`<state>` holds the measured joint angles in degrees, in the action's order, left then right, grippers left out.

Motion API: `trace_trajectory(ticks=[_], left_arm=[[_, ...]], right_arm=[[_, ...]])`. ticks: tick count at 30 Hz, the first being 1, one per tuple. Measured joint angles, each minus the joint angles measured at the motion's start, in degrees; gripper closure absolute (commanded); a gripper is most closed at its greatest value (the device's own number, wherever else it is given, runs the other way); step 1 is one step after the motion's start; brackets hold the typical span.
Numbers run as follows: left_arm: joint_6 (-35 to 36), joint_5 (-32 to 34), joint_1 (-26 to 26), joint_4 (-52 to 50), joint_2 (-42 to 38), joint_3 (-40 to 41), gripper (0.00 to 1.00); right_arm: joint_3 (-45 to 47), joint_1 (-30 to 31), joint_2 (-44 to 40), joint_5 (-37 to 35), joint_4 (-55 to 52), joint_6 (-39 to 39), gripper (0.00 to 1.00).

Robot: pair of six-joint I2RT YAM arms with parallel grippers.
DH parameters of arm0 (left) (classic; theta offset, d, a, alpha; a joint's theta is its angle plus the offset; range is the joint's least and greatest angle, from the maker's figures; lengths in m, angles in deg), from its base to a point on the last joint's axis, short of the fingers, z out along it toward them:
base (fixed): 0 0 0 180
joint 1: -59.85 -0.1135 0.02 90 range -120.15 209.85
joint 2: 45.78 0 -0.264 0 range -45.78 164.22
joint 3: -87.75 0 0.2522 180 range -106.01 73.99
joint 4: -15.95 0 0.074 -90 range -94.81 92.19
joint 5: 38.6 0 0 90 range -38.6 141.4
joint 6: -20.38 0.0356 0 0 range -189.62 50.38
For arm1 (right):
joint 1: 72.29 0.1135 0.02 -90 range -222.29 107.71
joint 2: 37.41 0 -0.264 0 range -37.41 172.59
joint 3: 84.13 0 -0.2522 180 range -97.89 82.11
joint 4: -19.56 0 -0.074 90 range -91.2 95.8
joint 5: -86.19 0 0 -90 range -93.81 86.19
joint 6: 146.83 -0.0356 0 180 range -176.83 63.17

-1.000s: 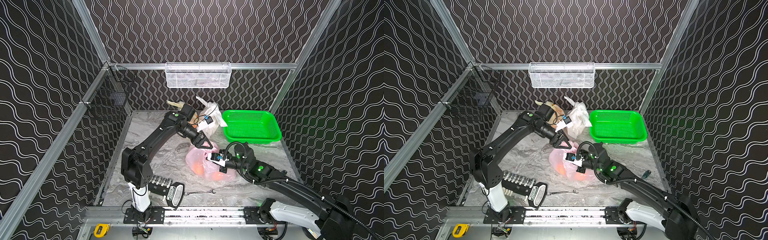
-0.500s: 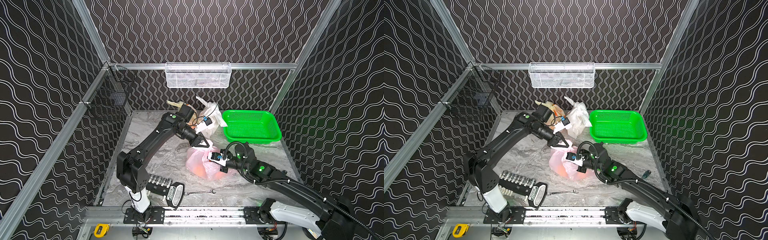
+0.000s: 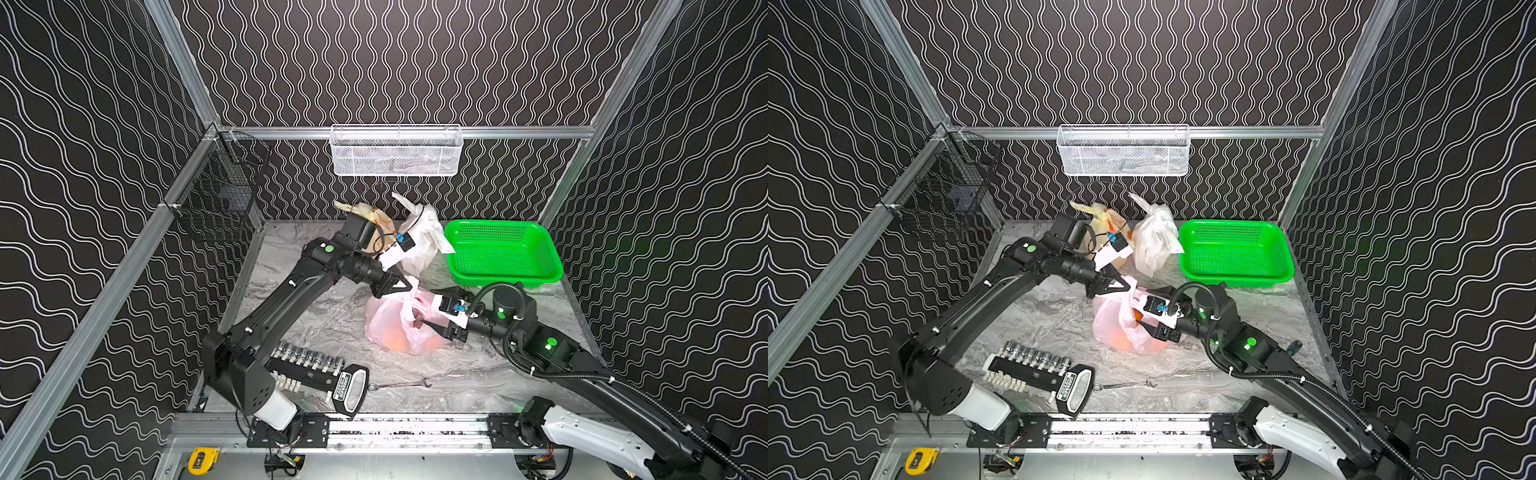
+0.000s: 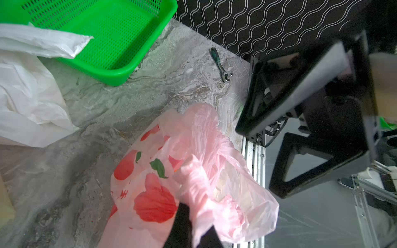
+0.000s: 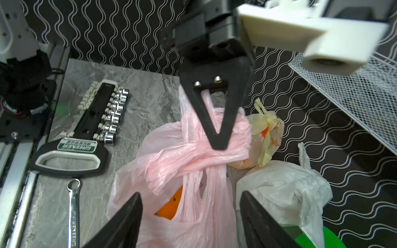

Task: Place the oranges into plastic bags & tie knots
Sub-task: Tie the plastic bag at the center of the board.

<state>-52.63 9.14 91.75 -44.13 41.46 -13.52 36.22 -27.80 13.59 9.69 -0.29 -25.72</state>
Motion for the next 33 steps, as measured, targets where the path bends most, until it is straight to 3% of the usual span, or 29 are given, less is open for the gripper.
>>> trace_trajectory(ticks=[3,7,12,17,21,31,33], left_arm=[[2.47,-0.42,0.0,4.13,-3.06,4.07,1.0],[7.26,-1.75,0.0,9.51,-6.67,8.24,1.0],[13.62,-2.51,0.04,14.58,-9.07,11.47,1.0],[18.56,-3.34,0.04,17.18,-10.01,13.29,1.0],[21.14,-5.03,0.04,18.43,-9.92,13.88,1.0],[24.15,-6.16,0.04,23.8,-10.54,18.08,1.0],[24.33,-5.55,0.04,24.92,-10.86,18.97,1.0]], right_arm=[[-1.57,-0.85,0.13,-2.93,-0.09,-6.4,0.23],[-7.43,-5.95,4.42,-3.52,-2.86,-15.91,0.32],[-14.29,-16.22,12.59,4.61,-8.07,-25.27,0.36],[-15.54,-18.05,14.93,14.49,-10.16,-27.17,0.65],[-17.38,-18.78,17.55,21.0,-10.99,-25.51,0.78],[-26.47,-19.15,29.68,35.56,-22.6,-16.02,0.79],[-25.83,-19.12,29.03,35.8,-23.45,-15.72,0.67]])
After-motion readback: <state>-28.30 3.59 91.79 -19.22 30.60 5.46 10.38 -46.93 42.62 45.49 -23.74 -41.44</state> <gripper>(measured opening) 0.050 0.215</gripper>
